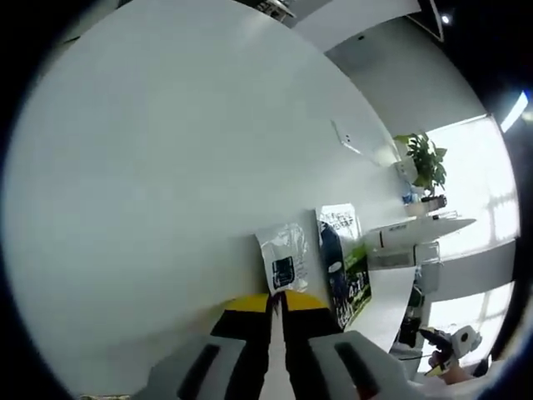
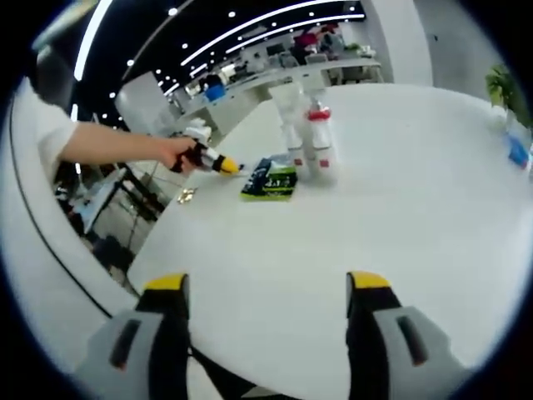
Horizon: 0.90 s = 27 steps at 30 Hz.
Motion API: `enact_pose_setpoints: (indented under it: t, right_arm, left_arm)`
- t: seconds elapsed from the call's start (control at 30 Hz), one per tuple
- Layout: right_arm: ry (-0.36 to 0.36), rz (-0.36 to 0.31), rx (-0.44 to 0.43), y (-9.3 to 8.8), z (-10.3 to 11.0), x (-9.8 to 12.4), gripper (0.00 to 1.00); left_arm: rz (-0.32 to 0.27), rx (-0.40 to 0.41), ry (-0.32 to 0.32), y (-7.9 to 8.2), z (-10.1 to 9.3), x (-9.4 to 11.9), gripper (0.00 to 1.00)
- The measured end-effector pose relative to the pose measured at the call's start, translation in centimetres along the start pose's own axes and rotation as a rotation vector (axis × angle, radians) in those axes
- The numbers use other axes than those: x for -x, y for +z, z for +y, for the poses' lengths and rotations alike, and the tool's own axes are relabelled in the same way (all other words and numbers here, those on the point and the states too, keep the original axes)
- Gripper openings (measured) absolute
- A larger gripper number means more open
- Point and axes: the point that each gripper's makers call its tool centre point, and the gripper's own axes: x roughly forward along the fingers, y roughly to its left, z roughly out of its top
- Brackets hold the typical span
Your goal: Arrange the skincare products in the storage area until every visible bottle or jar stands upright without overlapping.
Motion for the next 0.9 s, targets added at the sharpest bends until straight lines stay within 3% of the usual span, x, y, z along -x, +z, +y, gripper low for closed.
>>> enact_pose_setpoints:
  t: [0.5, 0.9]
  right_arm:
    - [0.003, -0.008, 0.003, -0.2, 0.1, 0.3, 0.73]
    - [0.012, -0.024, 0.005, -0.2, 0.5, 0.6, 0.73]
  left_arm:
    - [-0.021, 0.059, 0.061, 0.2, 0.3, 0.4, 0.07]
    - [-0.042, 0.02, 0.093, 0.2, -0.1, 1.3, 0.24]
